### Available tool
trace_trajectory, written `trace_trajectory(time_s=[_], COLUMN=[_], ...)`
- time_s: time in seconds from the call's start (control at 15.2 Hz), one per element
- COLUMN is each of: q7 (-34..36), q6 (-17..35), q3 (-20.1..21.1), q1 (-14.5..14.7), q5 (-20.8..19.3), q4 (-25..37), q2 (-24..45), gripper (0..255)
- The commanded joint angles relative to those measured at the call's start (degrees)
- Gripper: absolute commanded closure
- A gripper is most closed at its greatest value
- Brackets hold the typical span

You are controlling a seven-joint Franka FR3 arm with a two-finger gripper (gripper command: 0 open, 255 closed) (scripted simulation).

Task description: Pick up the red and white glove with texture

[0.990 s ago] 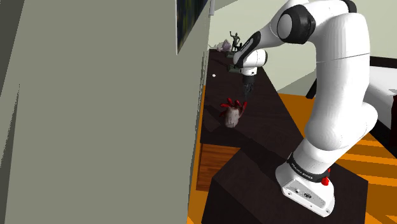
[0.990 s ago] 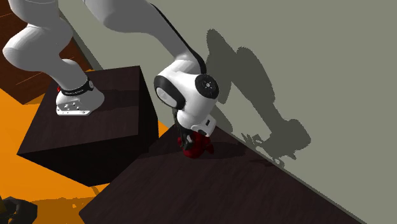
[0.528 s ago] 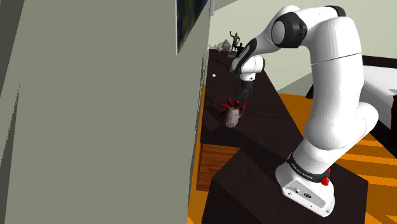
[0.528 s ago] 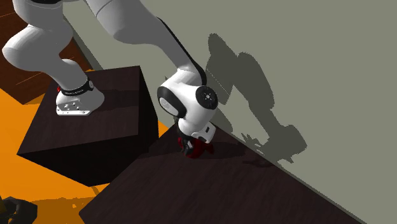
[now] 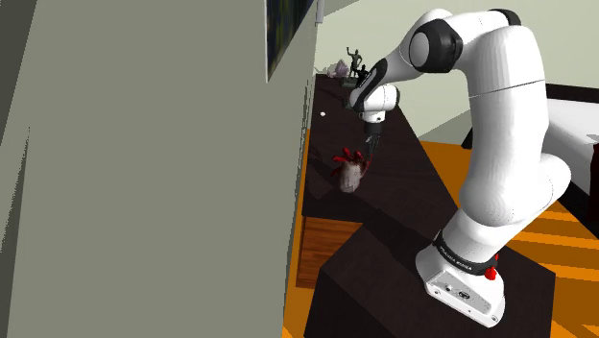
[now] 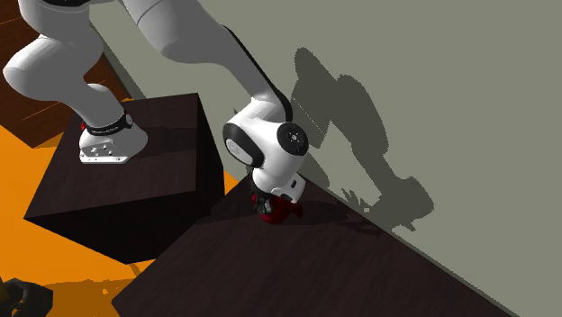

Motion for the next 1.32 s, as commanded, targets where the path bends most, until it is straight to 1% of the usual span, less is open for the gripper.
trace_trajectory(time_s=[0.0, 0.13, 1.12, 1.25], q7=[0.0, 0.0, 1.5, 1.5], q6=[0.0, 0.1, -7.9, -8.0], q3=[0.0, 0.1, -2.0, -2.0], q1=[0.0, 0.0, 1.6, 1.6], q5=[0.0, 0.0, -3.0, -3.0], q4=[0.0, 0.0, -0.2, -0.2], q2=[0.0, 0.0, -8.5, -8.5], gripper=[255, 255, 255, 255])
